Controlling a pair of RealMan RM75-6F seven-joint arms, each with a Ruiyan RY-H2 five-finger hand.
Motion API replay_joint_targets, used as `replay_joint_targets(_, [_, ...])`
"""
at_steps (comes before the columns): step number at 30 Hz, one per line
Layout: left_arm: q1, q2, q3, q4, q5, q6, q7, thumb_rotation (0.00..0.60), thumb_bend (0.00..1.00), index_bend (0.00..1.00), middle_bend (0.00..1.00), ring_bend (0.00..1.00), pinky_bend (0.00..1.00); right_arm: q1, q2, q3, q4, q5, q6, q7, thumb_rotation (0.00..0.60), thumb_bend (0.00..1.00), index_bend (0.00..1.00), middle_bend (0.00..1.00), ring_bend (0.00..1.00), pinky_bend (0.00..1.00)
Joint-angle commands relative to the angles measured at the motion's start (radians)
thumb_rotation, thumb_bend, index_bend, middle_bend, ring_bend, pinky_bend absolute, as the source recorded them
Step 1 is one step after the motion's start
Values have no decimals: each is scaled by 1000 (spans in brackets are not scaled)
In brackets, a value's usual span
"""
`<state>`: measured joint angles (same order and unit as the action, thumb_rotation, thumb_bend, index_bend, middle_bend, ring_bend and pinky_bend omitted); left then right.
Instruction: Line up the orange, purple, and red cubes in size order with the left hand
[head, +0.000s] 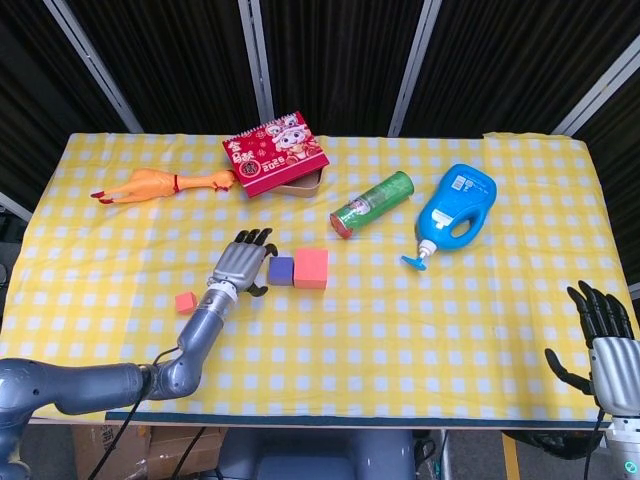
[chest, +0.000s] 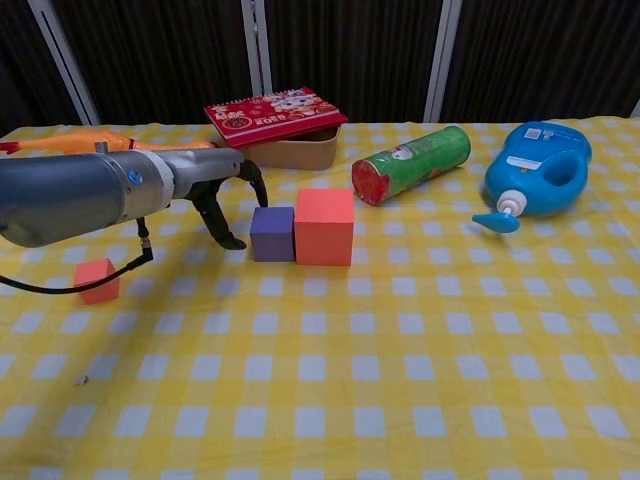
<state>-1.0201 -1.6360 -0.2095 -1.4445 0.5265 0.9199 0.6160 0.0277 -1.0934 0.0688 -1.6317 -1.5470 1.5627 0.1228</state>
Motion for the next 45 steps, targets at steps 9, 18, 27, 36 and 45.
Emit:
replay_joint_targets(9, [211, 291, 146, -283, 251, 160, -102, 600, 279, 270, 0, 0, 8, 1, -4, 2, -1, 1, 1, -9, 600, 367, 0, 0, 0, 36])
replay_joint_targets(18, [334, 311, 217, -305, 241, 259, -118, 600, 279, 289, 0, 0, 8, 1, -8, 1, -5, -3, 4, -22, 600, 367, 0, 0, 0, 36])
replay_joint_targets(27, [371, 249, 210, -294, 238, 324, -70, 600, 279, 296, 0, 0, 8, 1, -11, 1, -2, -7, 7, -21, 600, 367, 0, 0, 0, 36])
replay_joint_targets(36, [377, 167, 169, -248, 162, 355, 13, 600, 279, 327, 0, 0, 8, 0, -11, -2, 2, -14, 10, -12, 600, 367, 0, 0, 0, 36])
replay_joint_targets(45, [369, 99, 111, -195, 75, 320, 42, 600, 279, 336, 0, 0, 8, 1, -9, -2, -1, -13, 9, -11, 600, 367, 0, 0, 0, 36])
